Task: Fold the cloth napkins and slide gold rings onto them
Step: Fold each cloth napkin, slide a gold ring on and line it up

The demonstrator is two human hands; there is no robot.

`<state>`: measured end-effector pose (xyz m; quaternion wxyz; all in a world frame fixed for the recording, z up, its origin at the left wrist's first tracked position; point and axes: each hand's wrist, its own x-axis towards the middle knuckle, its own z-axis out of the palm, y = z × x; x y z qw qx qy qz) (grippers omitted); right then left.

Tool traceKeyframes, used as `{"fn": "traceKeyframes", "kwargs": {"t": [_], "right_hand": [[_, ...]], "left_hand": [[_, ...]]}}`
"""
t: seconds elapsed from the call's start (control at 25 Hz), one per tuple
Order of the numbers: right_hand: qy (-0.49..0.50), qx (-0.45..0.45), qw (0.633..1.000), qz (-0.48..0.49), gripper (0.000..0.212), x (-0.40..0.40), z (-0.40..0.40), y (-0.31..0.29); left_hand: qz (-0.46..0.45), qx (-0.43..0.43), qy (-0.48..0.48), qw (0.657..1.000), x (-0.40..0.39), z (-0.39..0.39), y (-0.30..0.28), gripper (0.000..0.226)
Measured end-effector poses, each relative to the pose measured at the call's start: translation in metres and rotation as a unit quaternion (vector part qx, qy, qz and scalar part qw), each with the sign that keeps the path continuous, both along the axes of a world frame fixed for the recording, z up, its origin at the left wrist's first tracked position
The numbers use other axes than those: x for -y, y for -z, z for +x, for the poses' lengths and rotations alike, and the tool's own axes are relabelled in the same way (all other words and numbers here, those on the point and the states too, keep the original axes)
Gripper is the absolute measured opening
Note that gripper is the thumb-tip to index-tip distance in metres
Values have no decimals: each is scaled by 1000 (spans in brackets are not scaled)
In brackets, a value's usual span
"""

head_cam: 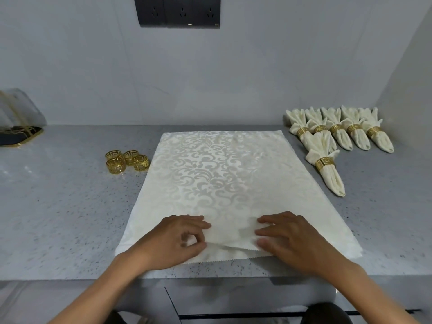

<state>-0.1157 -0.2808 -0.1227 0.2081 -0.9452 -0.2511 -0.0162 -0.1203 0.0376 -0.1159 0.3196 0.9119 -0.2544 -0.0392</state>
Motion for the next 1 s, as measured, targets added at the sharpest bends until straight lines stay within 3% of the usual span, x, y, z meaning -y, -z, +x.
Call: {"fn": "traceKeyframes", "kwargs": {"t": [0.12, 0.2, 0.32, 0.4, 0.44, 0.56, 0.64, 0.76, 0.88, 1.0], "right_hand": [[4, -1, 998, -70, 64, -2, -9, -12], [39, 43, 991, -123, 44, 7, -10, -19], [141, 14, 973, -182, 50, 38, -6, -40], [183, -21, 960, -211, 52, 53, 3, -47], [184, -42, 957, -222, 49, 57, 8, -51], [150, -152, 946, -245, 28, 69, 13, -69], [111, -271, 940, -175, 13, 85, 2, -88], [33, -402, 914, -52, 25, 117, -19, -95], [23, -403, 915, -13, 20, 127, -8, -94], [132, -299, 944, 40, 14, 110, 26, -92]], "left_hand": [[-36, 2, -51, 998, 7, 3, -15, 14], [47, 31, -39, 998, 3, 2, -26, 11], [233, 42, -33, 971, -22, 0, -34, 24], [272, 51, -69, 958, -40, 7, -40, 8], [271, 33, -80, 959, -48, 11, -46, 12], [185, -148, -16, 971, -62, 15, -70, 16], [145, -268, 26, 952, -71, 2, -84, 19], [88, -377, 63, 920, -92, -23, -94, 21], [21, -379, 28, 925, -97, -17, -95, 10], [-62, -294, -146, 942, -87, 19, -84, 22]]}}
